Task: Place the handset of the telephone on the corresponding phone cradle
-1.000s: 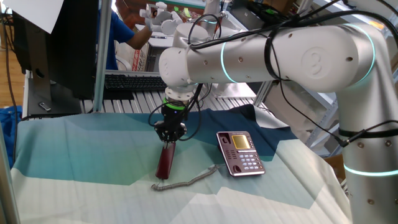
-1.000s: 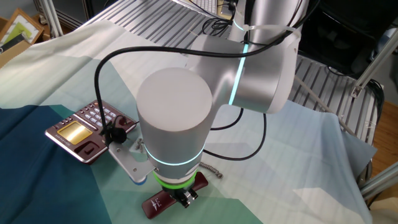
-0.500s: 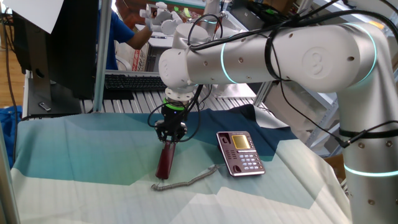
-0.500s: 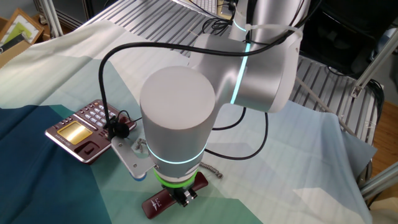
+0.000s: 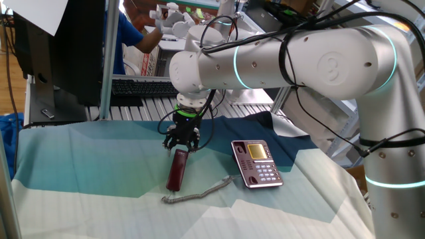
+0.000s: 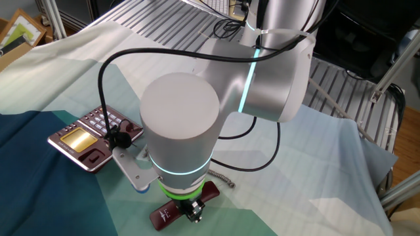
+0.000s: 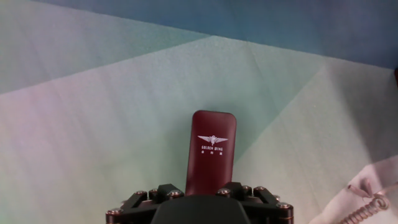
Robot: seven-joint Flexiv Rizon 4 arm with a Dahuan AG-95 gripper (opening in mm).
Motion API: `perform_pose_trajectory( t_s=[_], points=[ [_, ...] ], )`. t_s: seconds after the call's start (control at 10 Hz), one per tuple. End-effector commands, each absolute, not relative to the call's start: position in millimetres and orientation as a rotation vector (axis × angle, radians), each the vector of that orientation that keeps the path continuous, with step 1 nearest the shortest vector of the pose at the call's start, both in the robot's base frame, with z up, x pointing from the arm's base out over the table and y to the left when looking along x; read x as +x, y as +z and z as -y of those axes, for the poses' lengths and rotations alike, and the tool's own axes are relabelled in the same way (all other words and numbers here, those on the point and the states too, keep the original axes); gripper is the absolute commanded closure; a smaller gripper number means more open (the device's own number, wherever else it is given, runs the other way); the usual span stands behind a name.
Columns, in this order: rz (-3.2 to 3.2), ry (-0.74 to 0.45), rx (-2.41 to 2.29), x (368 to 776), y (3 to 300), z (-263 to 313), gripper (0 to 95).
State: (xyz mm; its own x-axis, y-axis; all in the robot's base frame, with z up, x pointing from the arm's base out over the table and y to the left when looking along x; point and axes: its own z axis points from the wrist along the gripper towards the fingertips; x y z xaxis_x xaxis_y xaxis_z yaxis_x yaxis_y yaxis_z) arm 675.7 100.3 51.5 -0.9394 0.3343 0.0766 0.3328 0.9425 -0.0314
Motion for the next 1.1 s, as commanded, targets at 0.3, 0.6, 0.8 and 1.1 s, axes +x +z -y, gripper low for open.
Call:
perform_pose_trajectory(
  t_s=[0.3,0.6,0.8,1.1],
  points=[
    [3.015,0.014,-0.509,679,47,-98,38.0],
    [3.002,-0.011,-0.563,677,38,-94,38.0],
    [2.974,-0.027,-0.698,676,35,-95,38.0],
    [2.967,-0.028,-0.751,677,33,-96,38.0]
  ],
)
